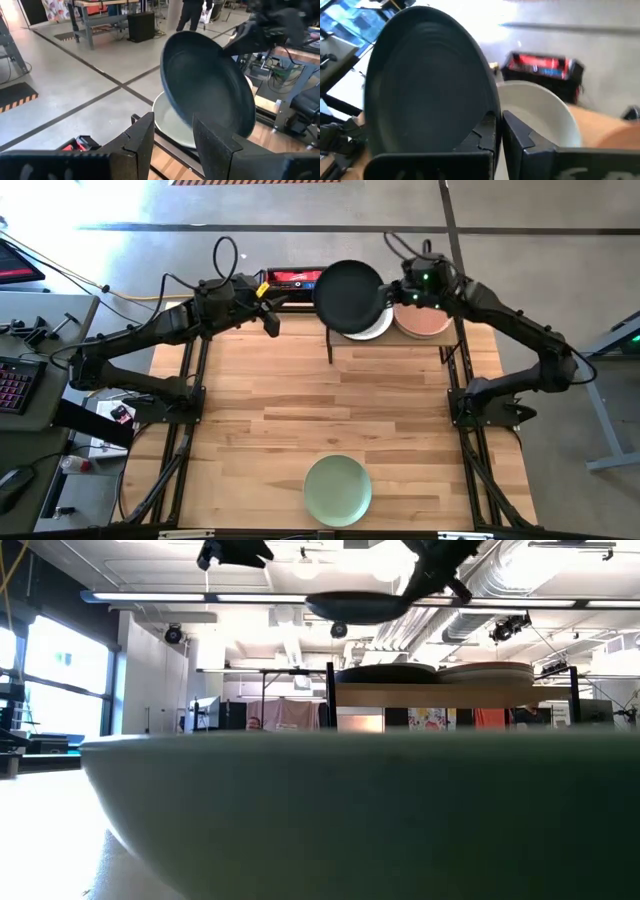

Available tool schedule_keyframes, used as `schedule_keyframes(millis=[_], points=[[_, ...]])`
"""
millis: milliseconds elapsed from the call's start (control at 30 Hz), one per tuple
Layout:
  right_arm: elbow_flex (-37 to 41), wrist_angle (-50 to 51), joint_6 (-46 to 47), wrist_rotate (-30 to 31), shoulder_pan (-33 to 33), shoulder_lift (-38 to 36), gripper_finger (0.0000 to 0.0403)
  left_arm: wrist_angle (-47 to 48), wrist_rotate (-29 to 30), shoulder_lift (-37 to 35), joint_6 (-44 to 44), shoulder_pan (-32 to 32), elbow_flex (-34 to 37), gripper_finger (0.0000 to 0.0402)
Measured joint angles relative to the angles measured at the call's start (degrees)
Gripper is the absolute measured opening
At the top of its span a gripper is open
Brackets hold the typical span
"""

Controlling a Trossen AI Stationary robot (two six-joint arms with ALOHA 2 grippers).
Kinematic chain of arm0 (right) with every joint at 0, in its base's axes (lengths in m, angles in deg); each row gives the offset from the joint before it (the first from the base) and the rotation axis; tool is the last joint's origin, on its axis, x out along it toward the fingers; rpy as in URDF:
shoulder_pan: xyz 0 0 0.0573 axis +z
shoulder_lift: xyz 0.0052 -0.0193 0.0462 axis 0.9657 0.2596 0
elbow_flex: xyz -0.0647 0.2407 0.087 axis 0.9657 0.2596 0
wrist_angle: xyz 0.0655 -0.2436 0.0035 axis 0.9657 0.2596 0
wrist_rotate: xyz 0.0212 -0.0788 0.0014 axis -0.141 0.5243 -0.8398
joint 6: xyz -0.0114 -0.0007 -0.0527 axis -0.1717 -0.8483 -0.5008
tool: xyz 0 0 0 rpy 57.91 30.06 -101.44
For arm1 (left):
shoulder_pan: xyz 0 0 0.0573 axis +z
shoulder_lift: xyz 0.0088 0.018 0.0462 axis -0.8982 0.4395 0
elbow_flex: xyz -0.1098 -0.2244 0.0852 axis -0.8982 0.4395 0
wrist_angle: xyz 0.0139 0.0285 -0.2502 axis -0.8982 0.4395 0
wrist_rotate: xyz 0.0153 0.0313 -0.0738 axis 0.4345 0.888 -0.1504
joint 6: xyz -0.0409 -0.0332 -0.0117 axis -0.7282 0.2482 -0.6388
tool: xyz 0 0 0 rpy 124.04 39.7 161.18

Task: Place and stack plates onto a shelf
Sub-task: Stack the black plate on top of the gray plate on the shelf

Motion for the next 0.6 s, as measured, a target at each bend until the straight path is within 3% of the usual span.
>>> schedule_keyframes(millis=[233, 600], points=[[0.02, 7.62, 4.73, -6.1, -8.9, 0.56, 0.0, 2.79, -0.02, 0.31, -0.27, 0.0, 0.0, 0.0122], [0.02, 11.83, 8.56, -11.59, -12.46, 5.02, 0.0, 5.19, -0.04, 0.33, -1.56, 0.0, 0.0, 0.0122]])
